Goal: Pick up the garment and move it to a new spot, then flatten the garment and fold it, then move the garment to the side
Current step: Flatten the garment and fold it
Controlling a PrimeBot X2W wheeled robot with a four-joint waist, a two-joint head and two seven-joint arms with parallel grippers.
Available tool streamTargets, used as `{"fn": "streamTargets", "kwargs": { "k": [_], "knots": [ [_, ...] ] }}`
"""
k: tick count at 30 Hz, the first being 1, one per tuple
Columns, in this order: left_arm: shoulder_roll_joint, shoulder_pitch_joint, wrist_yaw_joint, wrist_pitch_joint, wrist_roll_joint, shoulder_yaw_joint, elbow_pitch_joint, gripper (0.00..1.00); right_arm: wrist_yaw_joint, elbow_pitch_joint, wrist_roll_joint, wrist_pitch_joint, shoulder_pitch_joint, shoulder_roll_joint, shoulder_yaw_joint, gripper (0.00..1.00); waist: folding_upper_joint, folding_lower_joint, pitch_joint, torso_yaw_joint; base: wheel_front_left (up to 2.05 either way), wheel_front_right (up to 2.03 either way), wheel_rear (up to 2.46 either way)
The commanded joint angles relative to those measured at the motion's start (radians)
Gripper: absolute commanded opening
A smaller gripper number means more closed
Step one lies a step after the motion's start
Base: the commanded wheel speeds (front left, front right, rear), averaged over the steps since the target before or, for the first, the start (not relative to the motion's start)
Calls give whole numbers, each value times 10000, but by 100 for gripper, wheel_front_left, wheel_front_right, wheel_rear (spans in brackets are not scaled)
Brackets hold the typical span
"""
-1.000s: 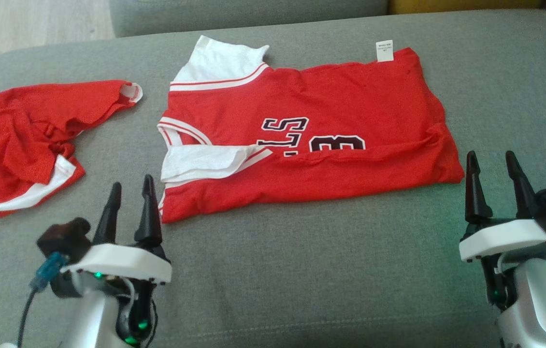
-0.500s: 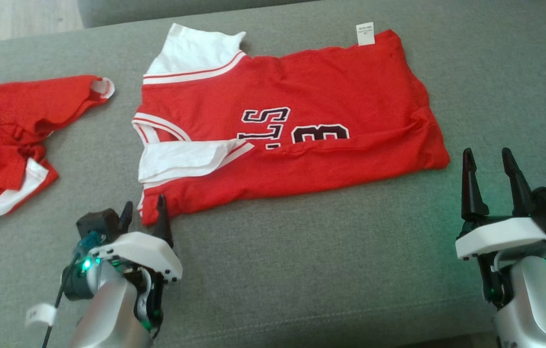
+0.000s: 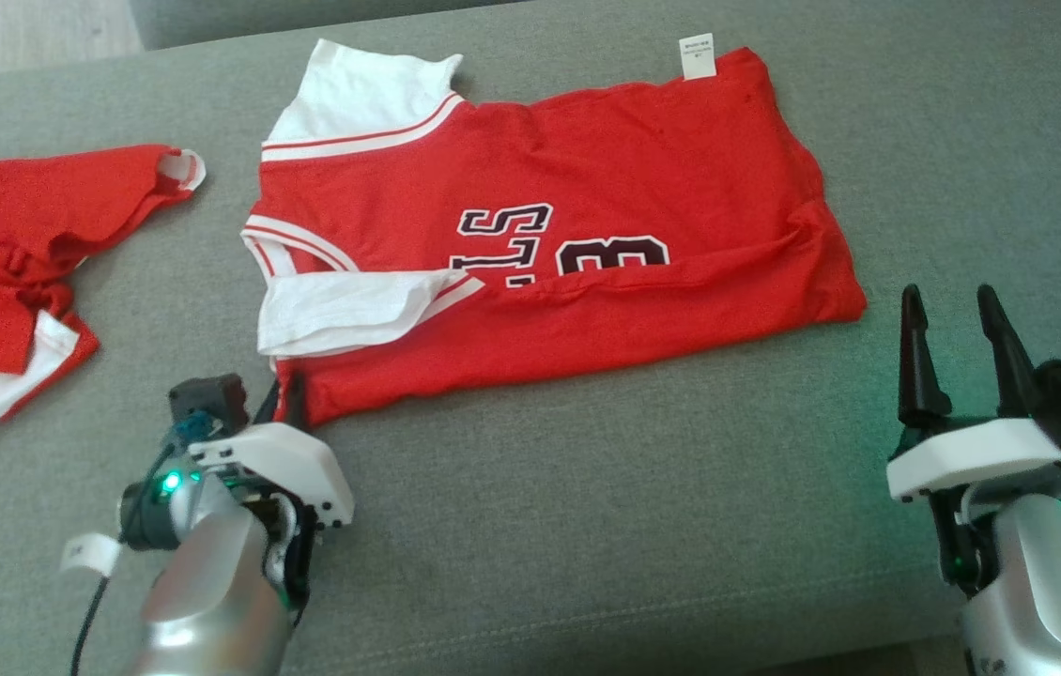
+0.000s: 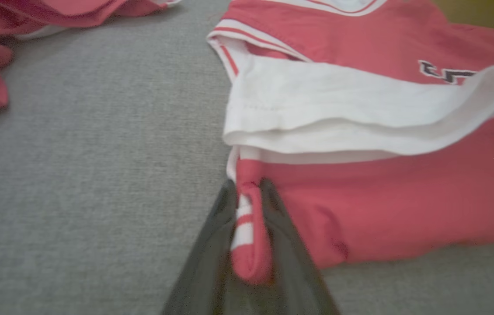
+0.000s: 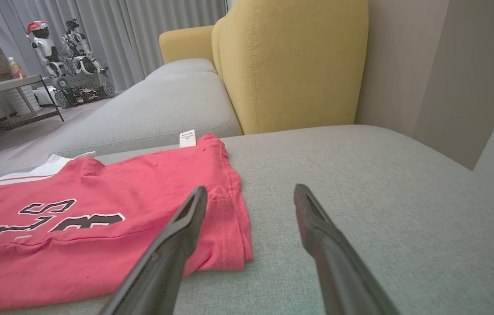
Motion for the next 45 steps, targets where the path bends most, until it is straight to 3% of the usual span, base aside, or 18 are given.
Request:
{"fn": "streamTargets", "kwargs": {
  "k": [1,6,19,34,35,36,37,38,45],
  "knots": [
    [117,-54,-110,112,63,81,86,0,-9,-145,-83,-72,-347,15,102,100,0,0,-40,72,0,0,0],
    [110,-66,-153,-37,108,81,-393,0,-9,536,-3,468,-627,143,-291,100,0,0,-164,329,0,0,0],
    [166,905,-75,-59,794,482,-3875,0,-9,2944,-9,1595,-1951,334,-1368,100,0,0,-37,1218,0,0,0],
    [84,766,-377,-60,927,128,-4053,0,-9,5081,-481,1796,-3456,245,-1917,100,0,0,569,1549,0,0,0],
    [82,746,-380,-60,921,128,-4029,0,-9,5204,-458,1815,-3531,233,-1905,80,0,0,585,1550,0,0,0],
    [80,730,-381,-60,916,133,-4004,0,-9,5310,-432,1814,-3596,222,-1885,39,0,0,591,1547,0,0,0],
    [78,723,-384,-60,911,136,-3970,0,-9,5403,-400,1804,-3651,205,-1858,9,0,0,587,1540,0,0,0],
    [76,723,-389,-60,906,136,-3924,0,-9,5489,-365,1791,-3692,178,-1817,0,0,0,567,1528,0,0,0],
    [69,865,-425,-60,860,159,-3454,0,-9,5798,-136,1729,-3702,-304,-1293,0,0,0,100,1375,0,0,0]
  ]
}}
